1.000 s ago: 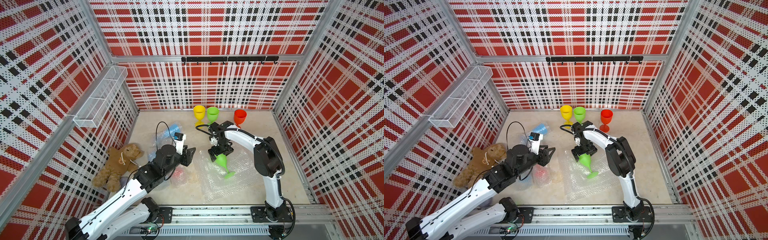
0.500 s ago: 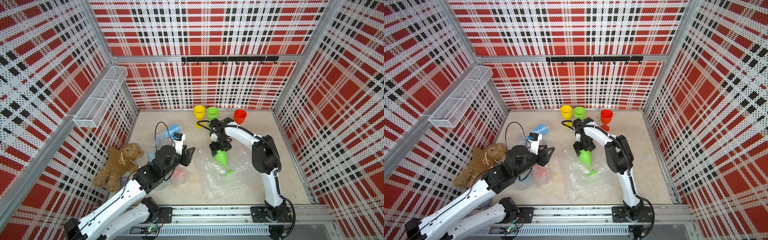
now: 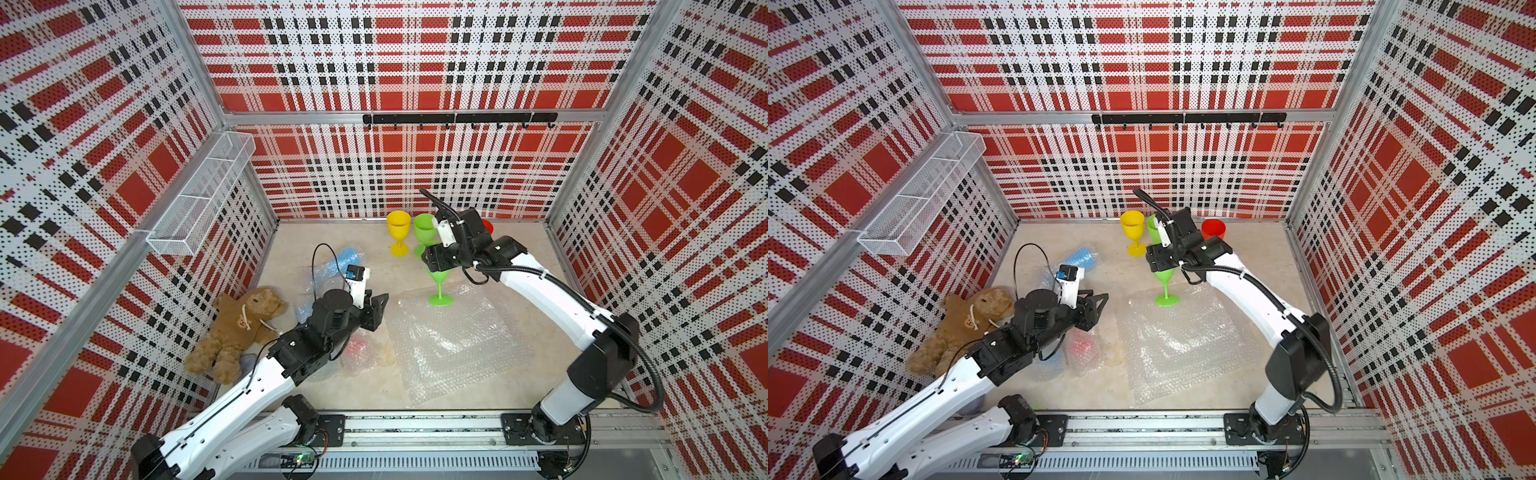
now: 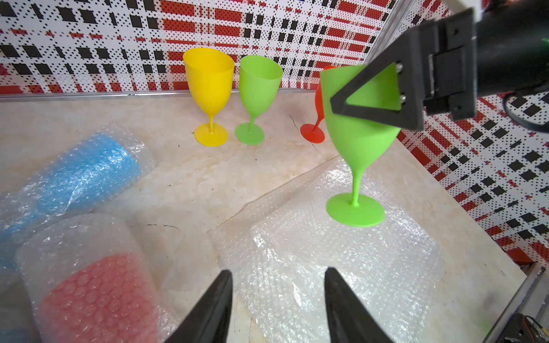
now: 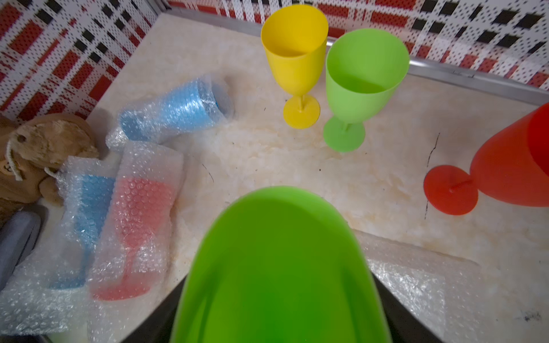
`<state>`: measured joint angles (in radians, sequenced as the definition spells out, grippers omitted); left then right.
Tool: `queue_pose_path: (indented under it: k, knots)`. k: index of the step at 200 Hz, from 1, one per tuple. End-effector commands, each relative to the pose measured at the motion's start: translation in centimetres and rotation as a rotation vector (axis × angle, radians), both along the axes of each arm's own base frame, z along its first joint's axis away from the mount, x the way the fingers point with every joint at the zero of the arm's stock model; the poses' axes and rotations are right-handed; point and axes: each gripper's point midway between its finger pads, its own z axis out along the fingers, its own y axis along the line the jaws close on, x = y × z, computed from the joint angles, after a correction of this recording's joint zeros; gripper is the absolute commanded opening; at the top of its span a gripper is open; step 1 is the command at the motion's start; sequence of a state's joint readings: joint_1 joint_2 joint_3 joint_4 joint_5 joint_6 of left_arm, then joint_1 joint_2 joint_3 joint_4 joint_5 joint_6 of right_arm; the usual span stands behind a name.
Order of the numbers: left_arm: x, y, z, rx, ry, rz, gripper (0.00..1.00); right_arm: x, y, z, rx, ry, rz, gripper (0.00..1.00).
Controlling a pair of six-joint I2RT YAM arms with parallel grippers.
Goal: Unpack wine glasses from bubble wrap
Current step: Pick up the wine glass from the bubble wrap, then place the wine glass at the center of the board.
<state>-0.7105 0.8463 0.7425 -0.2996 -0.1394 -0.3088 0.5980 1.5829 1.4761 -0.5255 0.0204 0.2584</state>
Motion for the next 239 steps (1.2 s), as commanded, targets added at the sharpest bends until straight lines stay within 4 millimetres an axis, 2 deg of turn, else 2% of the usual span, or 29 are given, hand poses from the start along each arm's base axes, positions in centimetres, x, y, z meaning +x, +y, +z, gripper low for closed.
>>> queue_pose_path:
  k: [1,16,29,56,93,134,192,239]
  knots:
    - [0.2,0.2,0.0,-0.001,-0.017,0.004,0.52,3.4,0.6,3.5,0.108,-0.374,-0.023,0.66]
    - [0.3,0.3,0.0,0.003,-0.018,0.012,0.52,4.0,-0.1,3.2,0.1,-0.523,-0.045,0.65]
    - [0.4,0.4,-0.1,0.007,-0.015,0.017,0.52,5.2,-1.1,2.6,0.096,-0.564,-0.096,0.64]
    - [0.6,0.5,-0.3,0.011,-0.013,0.023,0.52,8.5,-3.1,-0.7,0.066,-0.569,-0.221,0.63]
    - [0.9,0.5,-0.7,0.017,-0.003,0.026,0.52,11.4,-4.7,-3.0,0.057,-0.642,-0.343,0.63]
    - [1.1,0.6,-1.1,0.026,0.006,0.03,0.52,14.5,-5.5,-5.3,0.034,-0.644,-0.41,0.61]
    - [1.4,0.3,-1.9,0.042,0.03,0.025,0.52,17.1,-6.0,-6.9,0.013,-0.619,-0.437,0.61]
    - [1.6,0.4,-2.4,0.049,0.041,0.031,0.52,18.1,-7.1,-7.9,-0.012,-0.593,-0.475,0.61]
